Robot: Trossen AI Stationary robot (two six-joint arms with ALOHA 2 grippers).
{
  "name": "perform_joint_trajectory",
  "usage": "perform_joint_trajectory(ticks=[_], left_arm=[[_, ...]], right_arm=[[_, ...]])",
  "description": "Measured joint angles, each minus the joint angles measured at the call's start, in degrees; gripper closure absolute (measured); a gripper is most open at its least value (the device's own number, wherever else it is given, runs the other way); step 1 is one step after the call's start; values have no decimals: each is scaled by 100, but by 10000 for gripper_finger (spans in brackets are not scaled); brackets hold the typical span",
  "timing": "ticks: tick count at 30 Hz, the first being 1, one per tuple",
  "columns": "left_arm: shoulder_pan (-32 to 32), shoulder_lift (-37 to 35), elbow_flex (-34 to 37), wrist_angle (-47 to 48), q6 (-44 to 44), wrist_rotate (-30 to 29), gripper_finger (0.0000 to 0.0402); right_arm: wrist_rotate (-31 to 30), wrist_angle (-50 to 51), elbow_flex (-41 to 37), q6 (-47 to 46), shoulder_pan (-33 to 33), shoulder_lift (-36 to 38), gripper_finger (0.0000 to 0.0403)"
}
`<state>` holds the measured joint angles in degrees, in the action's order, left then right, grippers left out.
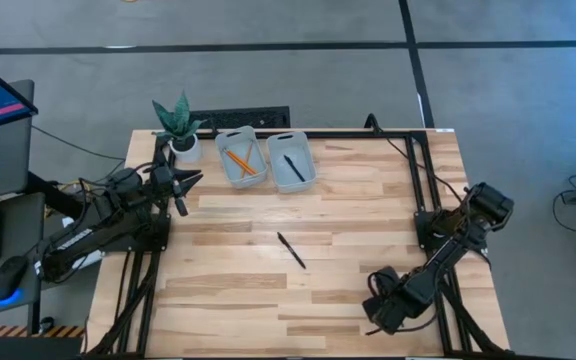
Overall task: Sort pens & pencils
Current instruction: Put the bottom black ballpen into the right bin
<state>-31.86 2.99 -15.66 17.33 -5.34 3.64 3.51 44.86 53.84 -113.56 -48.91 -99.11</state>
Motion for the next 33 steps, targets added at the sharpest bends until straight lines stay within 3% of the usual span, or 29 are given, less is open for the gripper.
perform_joint_trajectory(ticks=[6,12,25,33], left_arm=[[0,1,0,-2,-2,0,349],[0,-1,0,-2,0,0,349],[0,1,0,-3,0,2,349],[0,1,0,-3,-8,1,349]], right_arm=[[-298,148,132,60,197,-5,342],[-774,193,242,813,651,124,342],[-1884,246,291,3744,2592,942,342],[-1938,-864,292,6030,4036,1228,342]])
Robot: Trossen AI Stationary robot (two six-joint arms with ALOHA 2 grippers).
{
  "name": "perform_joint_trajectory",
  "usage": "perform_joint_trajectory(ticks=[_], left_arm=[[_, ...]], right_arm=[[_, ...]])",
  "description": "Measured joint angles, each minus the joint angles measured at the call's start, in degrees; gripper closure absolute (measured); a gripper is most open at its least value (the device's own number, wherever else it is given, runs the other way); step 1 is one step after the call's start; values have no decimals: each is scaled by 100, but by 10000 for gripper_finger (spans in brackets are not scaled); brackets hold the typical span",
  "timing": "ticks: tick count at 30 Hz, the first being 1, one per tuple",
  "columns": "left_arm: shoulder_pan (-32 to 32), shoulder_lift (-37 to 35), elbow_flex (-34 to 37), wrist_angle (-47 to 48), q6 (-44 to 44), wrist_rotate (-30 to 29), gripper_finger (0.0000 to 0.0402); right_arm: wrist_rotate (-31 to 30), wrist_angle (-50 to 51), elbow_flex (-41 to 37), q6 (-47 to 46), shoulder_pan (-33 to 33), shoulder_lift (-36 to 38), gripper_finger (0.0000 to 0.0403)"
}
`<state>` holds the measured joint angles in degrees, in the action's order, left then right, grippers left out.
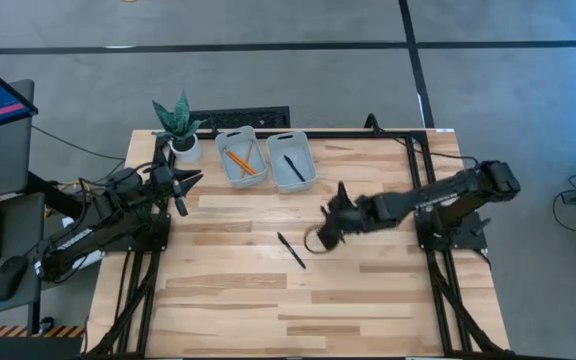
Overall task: Sort pens & pencils
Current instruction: Put the bottom black ballpen into the right bin
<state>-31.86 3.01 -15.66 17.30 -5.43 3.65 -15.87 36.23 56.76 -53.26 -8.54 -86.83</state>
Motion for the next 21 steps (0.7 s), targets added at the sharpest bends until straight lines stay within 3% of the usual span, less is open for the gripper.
perform_joint_trajectory(ticks=[6,15,21], left_arm=[[0,0,0,0,-117,0,349],[0,0,0,-1,-146,-26,349],[0,0,0,-2,-149,-327,349]], right_arm=[[368,-1331,4,1342,956,-42,342],[554,-3051,8,2561,2080,-70,342],[710,-3311,322,3032,2646,-70,342]])
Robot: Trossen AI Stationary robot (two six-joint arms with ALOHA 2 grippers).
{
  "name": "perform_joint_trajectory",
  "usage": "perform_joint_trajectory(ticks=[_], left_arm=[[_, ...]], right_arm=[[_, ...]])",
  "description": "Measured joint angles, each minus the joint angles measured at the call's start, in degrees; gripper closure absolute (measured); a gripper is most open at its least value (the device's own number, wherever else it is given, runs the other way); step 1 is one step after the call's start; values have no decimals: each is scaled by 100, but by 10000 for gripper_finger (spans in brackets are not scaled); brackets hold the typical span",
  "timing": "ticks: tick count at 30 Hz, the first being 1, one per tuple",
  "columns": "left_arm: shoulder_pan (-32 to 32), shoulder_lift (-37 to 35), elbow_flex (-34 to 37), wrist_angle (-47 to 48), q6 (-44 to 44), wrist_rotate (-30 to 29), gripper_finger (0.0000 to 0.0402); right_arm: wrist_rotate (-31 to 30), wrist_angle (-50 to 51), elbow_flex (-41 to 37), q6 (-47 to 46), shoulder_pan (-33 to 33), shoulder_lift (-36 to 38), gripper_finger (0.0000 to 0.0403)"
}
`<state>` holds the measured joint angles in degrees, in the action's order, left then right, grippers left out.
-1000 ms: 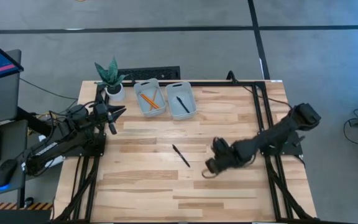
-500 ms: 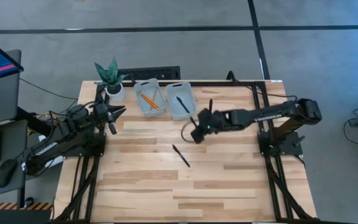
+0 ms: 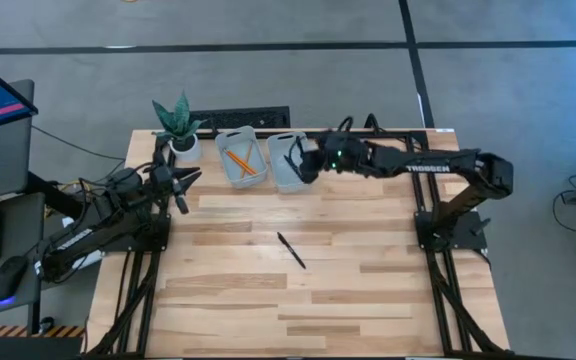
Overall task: Sort pens & pencils
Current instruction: Put the bottom black ballpen into the right bin
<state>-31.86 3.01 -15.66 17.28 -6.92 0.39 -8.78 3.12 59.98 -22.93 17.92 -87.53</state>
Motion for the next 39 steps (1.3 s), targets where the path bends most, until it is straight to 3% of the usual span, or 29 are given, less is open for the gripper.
perform_joint_trajectory(ticks=[8,17,31,39], left_arm=[[0,0,0,2,0,-86,349],[0,0,0,18,7,-129,349],[-2,0,0,43,16,-125,349],[-2,0,0,41,28,-123,349]], right_arm=[[44,28,503,391,353,-60,342],[166,316,1301,622,474,-1253,342],[559,3228,3070,1445,556,-2925,342],[998,3534,3294,1398,596,-3304,342]])
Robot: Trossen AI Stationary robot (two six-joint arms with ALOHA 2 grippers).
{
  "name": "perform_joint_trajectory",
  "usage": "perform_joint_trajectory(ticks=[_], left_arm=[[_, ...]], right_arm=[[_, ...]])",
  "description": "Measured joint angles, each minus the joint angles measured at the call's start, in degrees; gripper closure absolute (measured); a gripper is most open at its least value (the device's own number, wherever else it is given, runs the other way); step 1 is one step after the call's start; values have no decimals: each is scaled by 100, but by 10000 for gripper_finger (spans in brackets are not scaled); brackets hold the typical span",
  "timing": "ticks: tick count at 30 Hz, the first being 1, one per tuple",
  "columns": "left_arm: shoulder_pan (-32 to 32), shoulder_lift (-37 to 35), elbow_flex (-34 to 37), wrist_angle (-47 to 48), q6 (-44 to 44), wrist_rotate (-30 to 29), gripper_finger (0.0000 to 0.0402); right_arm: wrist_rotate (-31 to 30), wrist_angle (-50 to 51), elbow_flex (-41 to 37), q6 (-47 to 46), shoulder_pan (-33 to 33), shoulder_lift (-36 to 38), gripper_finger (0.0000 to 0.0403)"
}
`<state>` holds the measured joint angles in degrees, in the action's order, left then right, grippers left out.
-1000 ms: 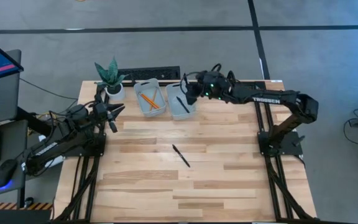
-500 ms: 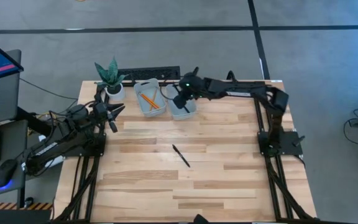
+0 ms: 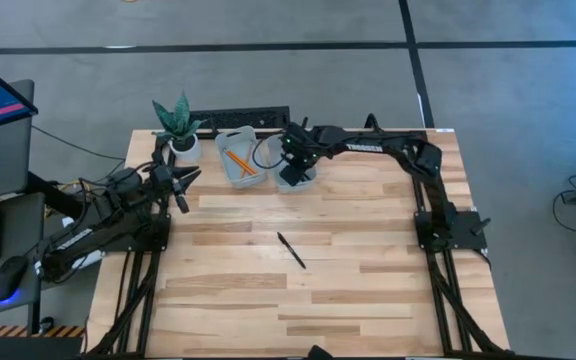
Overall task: Sort pens & pencils
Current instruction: Put the bottom black ballpen into the right bin, then put the black ballpen into the right bin
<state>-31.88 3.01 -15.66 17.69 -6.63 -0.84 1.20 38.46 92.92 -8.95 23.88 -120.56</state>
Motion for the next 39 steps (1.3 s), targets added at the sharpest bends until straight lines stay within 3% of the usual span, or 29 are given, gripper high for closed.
perform_joint_trajectory(ticks=[16,33,39], left_arm=[[0,0,0,1,2,-2,349],[0,0,0,2,0,-2,349],[0,0,0,2,0,-4,349]], right_arm=[[43,33,0,-157,-4,-43,341],[31,15,-3,-168,-11,-40,282],[29,334,498,-166,-34,-40,280]])
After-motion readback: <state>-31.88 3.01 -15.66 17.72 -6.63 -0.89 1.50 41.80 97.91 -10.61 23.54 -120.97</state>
